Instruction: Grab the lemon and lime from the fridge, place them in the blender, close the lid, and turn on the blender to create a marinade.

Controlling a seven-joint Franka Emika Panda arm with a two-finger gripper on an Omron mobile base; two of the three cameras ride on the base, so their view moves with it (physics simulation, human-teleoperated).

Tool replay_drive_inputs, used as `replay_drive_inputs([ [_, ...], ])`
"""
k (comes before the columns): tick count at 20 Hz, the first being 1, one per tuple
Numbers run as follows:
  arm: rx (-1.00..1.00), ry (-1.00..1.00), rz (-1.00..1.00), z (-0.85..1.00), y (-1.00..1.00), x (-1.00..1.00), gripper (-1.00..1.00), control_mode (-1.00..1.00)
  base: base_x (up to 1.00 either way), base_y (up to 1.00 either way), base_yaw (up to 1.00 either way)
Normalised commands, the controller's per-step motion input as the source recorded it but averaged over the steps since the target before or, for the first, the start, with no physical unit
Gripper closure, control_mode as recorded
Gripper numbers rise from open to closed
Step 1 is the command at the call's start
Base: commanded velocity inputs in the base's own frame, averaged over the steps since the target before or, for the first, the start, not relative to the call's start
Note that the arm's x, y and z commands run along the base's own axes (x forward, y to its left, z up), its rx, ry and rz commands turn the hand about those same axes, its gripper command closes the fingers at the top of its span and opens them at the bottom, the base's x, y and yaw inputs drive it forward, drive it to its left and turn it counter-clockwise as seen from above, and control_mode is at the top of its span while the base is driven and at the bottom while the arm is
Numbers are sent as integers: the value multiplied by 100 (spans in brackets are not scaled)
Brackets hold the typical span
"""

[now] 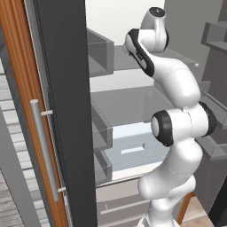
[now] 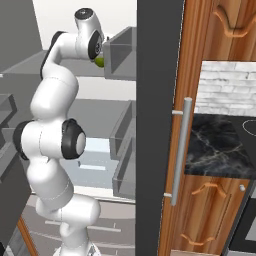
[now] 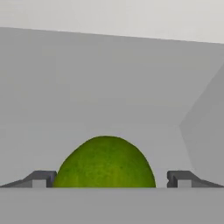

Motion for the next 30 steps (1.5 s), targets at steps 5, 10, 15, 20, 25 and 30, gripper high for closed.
replay_drive_inputs([
  [5,0,0,0,-36,1,0,100,-100,0,0,0],
  [10,0,0,0,-31,3,0,100,-100,0,0,0],
  [15,0,-13,1,-5,8,-3,100,-100,0,0,0],
  [20,2,-31,2,0,1,-62,100,-100,0,0,0],
  [25,3,-22,0,0,0,-98,100,-100,0,0,0],
  [30,8,-8,-1,6,0,-100,100,-100,0,0,0],
])
